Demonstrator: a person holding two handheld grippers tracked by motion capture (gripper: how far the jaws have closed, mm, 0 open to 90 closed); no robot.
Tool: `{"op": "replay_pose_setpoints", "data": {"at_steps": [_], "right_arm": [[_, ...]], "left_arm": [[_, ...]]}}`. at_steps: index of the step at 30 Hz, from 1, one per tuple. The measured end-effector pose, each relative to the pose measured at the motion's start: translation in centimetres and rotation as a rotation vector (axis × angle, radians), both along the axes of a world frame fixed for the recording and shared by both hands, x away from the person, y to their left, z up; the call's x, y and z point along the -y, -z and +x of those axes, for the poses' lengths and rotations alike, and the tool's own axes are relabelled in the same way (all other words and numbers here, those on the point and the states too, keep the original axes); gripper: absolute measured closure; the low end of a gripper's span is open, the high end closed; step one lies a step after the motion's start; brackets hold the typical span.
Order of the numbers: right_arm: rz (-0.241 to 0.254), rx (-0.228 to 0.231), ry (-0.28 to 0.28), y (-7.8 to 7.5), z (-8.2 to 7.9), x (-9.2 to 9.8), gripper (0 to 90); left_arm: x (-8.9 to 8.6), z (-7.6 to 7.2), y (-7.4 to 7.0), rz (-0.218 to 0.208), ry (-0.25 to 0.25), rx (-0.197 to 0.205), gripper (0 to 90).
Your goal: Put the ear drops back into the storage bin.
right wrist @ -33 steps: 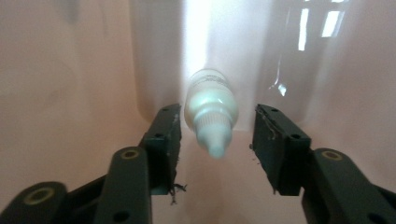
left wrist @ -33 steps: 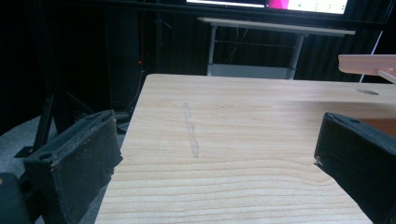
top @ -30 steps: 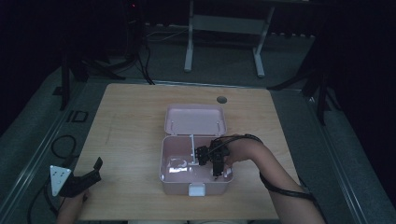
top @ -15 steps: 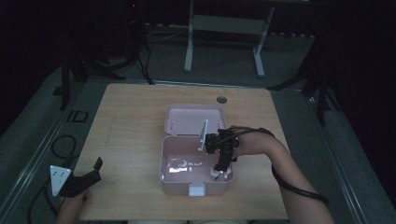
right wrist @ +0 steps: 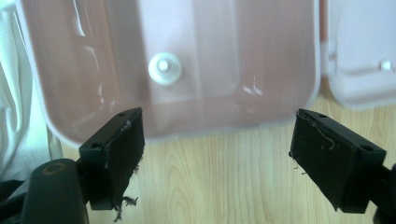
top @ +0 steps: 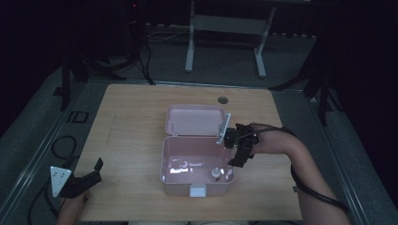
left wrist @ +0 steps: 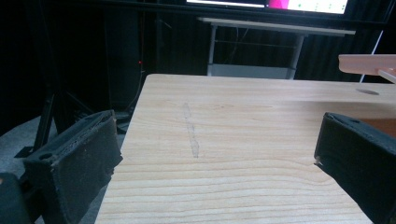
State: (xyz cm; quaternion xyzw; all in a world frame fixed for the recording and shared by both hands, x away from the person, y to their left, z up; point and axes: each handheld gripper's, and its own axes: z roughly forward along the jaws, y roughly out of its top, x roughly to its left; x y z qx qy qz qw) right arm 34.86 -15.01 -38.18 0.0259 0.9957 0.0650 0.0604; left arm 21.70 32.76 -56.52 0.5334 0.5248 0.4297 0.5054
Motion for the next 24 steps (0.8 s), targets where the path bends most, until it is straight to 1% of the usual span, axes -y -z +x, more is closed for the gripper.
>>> {"op": "replay_pose_setpoints", "data": {"at_steps": [5, 10, 11, 15, 17, 18, 23, 24], "right_arm": [[0.005, -0.002, 0.035, 0.2, 0.2, 1.9, 17.2], [0.011, -0.011, 0.069, 1.1, 0.3, 3.5, 17.2], [0.012, -0.012, 0.067, 1.3, 0.3, 3.7, 17.2], [0.020, -0.020, 0.092, 2.7, 0.4, 4.6, 17.3], [0.029, -0.034, 0.100, 3.4, 0.4, 5.3, 17.3], [0.030, -0.034, 0.105, 3.7, 0.4, 5.6, 17.4], [0.044, -0.031, 0.154, 5.5, 0.6, 7.5, 17.5], [0.047, -0.037, 0.163, 5.9, 0.6, 7.8, 17.5]], "left_arm": [[0.0, 0.0, 0.0, 0.001, -0.001, 0.000, 0.4], [0.0, 0.0, 0.0, 0.001, -0.001, -0.001, 0.4], [0.0, 0.0, 0.0, 0.001, -0.001, 0.000, 0.4], [0.0, 0.0, 0.0, 0.000, -0.001, 0.000, 0.4], [0.0, 0.0, 0.0, 0.000, 0.000, -0.001, 0.4], [0.0, 0.0, 0.0, 0.001, 0.000, -0.002, 0.4], [0.0, 0.0, 0.0, 0.000, 0.000, 0.000, 0.4], [0.0, 0.0, 0.0, 0.001, 0.000, -0.001, 0.4]]}}
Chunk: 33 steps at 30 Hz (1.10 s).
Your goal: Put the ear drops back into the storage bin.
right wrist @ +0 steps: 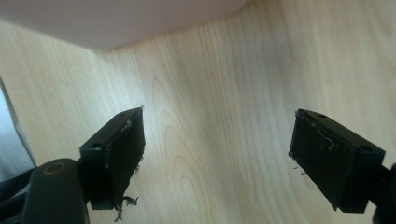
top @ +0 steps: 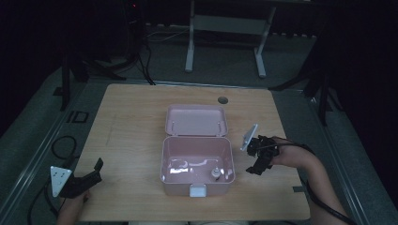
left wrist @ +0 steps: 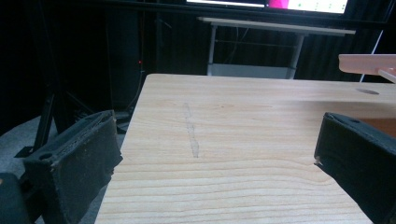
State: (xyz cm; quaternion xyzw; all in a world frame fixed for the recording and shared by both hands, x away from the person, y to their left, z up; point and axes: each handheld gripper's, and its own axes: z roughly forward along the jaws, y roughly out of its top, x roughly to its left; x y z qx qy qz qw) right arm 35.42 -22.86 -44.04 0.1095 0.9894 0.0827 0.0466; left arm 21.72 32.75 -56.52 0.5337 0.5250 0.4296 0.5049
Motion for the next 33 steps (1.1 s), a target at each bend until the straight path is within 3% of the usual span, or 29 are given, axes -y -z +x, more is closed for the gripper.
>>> {"op": "replay_pose_setpoints", "data": {"at_steps": [6, 18, 22, 27, 33], "right_arm": [[-0.001, -0.019, 0.064, 2.1, 0.2, 2.3, 17.5], [0.057, 0.023, 0.192, 4.7, -0.3, 6.3, 18.6], [0.106, 0.063, 0.246, 5.2, -0.7, 7.6, 18.6], [0.166, 0.153, 0.356, 5.7, -1.0, 9.0, 18.5], [0.206, 0.202, 0.433, 6.7, -1.1, 9.8, 17.8]], "left_arm": [[0.0, 0.0, 0.0, 0.000, -0.001, 0.000, 0.4], [0.0, 0.0, 0.0, 0.001, -0.001, 0.001, 0.4], [0.0, 0.0, 0.0, 0.000, -0.002, 0.002, 0.4], [0.0, 0.0, 0.0, 0.000, -0.002, 0.002, 0.4], [0.0, 0.0, 0.0, 0.000, -0.002, 0.002, 0.4]]}}
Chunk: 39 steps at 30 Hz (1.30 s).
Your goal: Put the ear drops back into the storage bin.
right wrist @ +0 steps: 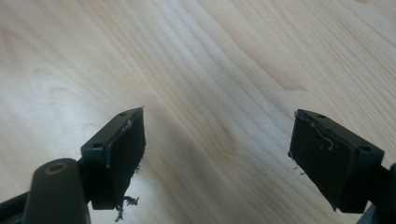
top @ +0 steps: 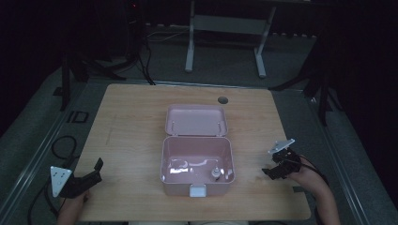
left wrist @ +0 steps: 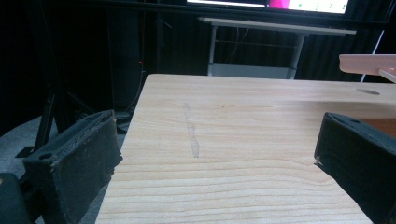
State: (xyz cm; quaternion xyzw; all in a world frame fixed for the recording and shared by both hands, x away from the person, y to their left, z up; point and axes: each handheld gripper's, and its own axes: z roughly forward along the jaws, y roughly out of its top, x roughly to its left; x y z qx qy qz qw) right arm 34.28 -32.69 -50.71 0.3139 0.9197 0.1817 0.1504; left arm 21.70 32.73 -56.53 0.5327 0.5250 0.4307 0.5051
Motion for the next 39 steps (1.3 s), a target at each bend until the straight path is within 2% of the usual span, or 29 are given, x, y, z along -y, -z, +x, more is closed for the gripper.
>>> {"op": "replay_pose_setpoints", "data": {"at_steps": [5, 8, 13, 16, 18, 20, 21, 23, 25, 27, 31, 34, 39], "right_arm": [[0.048, 0.061, 0.075, 0.7, -0.1, 0.4, 15.3], [0.103, 0.099, 0.146, 1.0, -0.1, 0.6, 14.3], [0.139, 0.190, 0.261, 1.6, 0.1, 0.4, 13.5], [0.198, 0.243, 0.335, 1.9, 0.2, 0.3, 13.5], [0.218, 0.279, 0.370, 2.3, 0.1, 0.0, 13.5], [0.223, 0.274, 0.384, 2.7, 0.2, -0.2, 12.7], [0.221, 0.299, 0.395, 3.0, 0.2, -0.4, 12.7], [0.242, 0.306, 0.420, 3.3, 0.2, -0.5, 12.7], [0.268, 0.354, 0.465, 3.4, 0.0, -0.5, 13.2], [0.295, 0.383, 0.499, 3.6, -0.1, -0.5, 13.2], [0.315, 0.433, 0.560, 4.1, -0.3, -0.5, 13.0], [0.333, 0.468, 0.581, 4.1, -0.5, -0.5, 13.1], [0.381, 0.530, 0.584, 4.2, -1.1, -0.5, 13.1]], "left_arm": [[0.0, 0.0, 0.0, 0.000, 0.000, 0.000, 0.4], [0.0, 0.0, 0.0, 0.000, 0.000, -0.001, 0.4], [0.0, 0.0, 0.0, -0.001, 0.000, 0.002, 0.4], [0.0, 0.0, 0.0, 0.000, 0.001, 0.000, 0.4], [0.0, 0.0, 0.0, -0.001, 0.001, 0.000, 0.4], [0.0, 0.0, 0.0, 0.000, 0.001, 0.002, 0.4], [0.0, 0.0, 0.0, 0.000, 0.001, 0.001, 0.4], [0.0, 0.0, 0.0, 0.000, 0.001, 0.001, 0.4], [0.0, 0.0, 0.0, -0.001, 0.001, 0.001, 0.4], [0.0, 0.0, 0.0, 0.000, 0.001, 0.001, 0.4], [0.0, 0.0, 0.0, 0.000, 0.002, 0.002, 0.4], [0.0, 0.0, 0.0, 0.000, 0.002, 0.001, 0.4], [0.0, 0.0, 0.0, 0.000, 0.003, 0.002, 0.4]]}}
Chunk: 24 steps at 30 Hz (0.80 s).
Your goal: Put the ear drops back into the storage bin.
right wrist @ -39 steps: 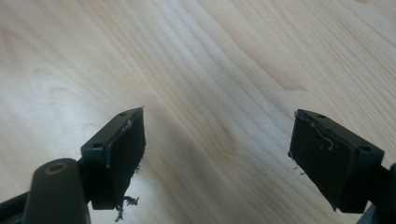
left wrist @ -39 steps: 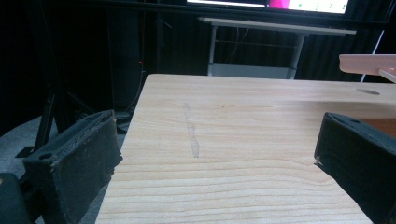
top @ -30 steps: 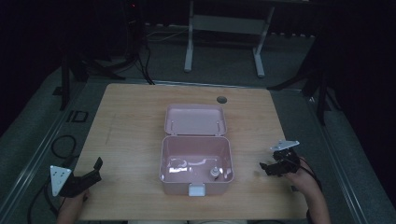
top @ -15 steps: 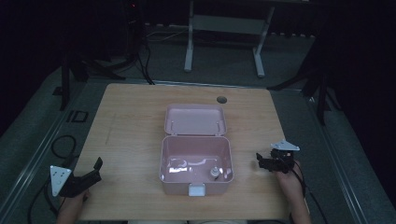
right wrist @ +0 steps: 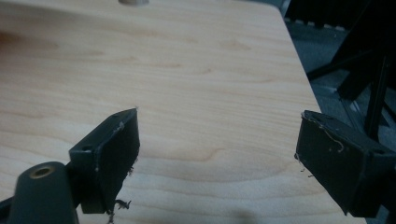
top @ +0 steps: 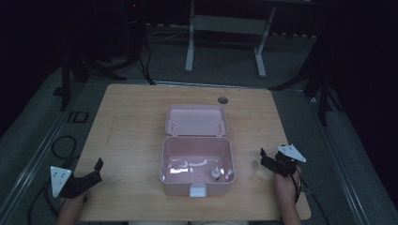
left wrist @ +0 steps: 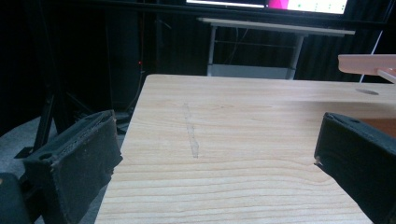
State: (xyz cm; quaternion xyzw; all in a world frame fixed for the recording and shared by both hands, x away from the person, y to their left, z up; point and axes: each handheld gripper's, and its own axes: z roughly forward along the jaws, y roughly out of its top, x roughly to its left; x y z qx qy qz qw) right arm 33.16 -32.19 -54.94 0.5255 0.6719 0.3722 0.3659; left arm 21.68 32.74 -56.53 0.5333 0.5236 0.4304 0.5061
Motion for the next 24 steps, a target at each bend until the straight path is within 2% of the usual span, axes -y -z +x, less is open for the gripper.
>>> {"op": "replay_pose_setpoints", "data": {"at_steps": [5, 10, 12, 15, 24], "right_arm": [[0.004, 0.048, -0.036, 0.2, -0.4, -0.2, 13.1], [0.005, 0.130, -0.069, -0.2, -1.0, -0.6, 13.0], [0.007, 0.149, -0.077, -0.3, -1.2, -0.6, 13.0], [0.006, 0.155, -0.079, -0.4, -1.2, -0.6, 13.1], [-0.008, 0.131, -0.096, -0.2, -1.0, -0.8, 13.1]], "left_arm": [[0.0, 0.0, 0.0, -0.001, -0.001, 0.000, 0.4], [0.0, 0.0, 0.0, -0.002, 0.000, 0.000, 0.4], [0.0, 0.0, 0.0, -0.002, 0.000, 0.000, 0.4], [0.0, 0.0, 0.0, -0.004, 0.001, 0.000, 0.4], [-0.1, 0.0, 0.0, -0.007, 0.001, -0.002, 0.4]]}}
